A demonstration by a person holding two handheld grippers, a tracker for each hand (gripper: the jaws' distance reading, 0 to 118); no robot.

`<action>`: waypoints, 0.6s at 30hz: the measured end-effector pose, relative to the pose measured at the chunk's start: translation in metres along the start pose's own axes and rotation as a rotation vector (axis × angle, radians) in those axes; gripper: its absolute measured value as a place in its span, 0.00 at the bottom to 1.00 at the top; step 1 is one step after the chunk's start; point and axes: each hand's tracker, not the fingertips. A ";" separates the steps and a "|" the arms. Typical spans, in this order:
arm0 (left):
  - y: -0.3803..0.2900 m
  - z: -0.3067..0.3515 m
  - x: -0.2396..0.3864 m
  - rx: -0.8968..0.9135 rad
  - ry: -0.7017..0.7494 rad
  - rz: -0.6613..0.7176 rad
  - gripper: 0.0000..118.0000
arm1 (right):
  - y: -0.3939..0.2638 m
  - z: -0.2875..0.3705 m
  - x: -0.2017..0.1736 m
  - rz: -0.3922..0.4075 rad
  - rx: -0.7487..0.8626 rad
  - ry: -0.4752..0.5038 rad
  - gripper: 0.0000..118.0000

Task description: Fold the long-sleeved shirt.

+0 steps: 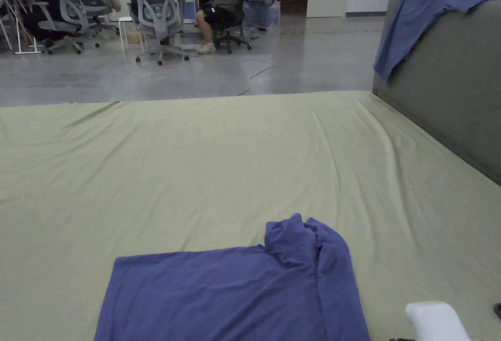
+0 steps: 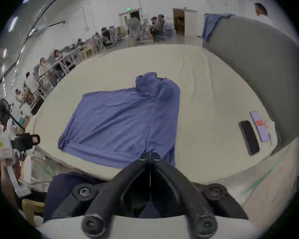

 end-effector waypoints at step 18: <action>0.195 -0.192 -0.010 -0.002 0.018 -0.049 0.98 | 0.013 -0.045 -0.005 -0.039 -0.049 0.035 0.00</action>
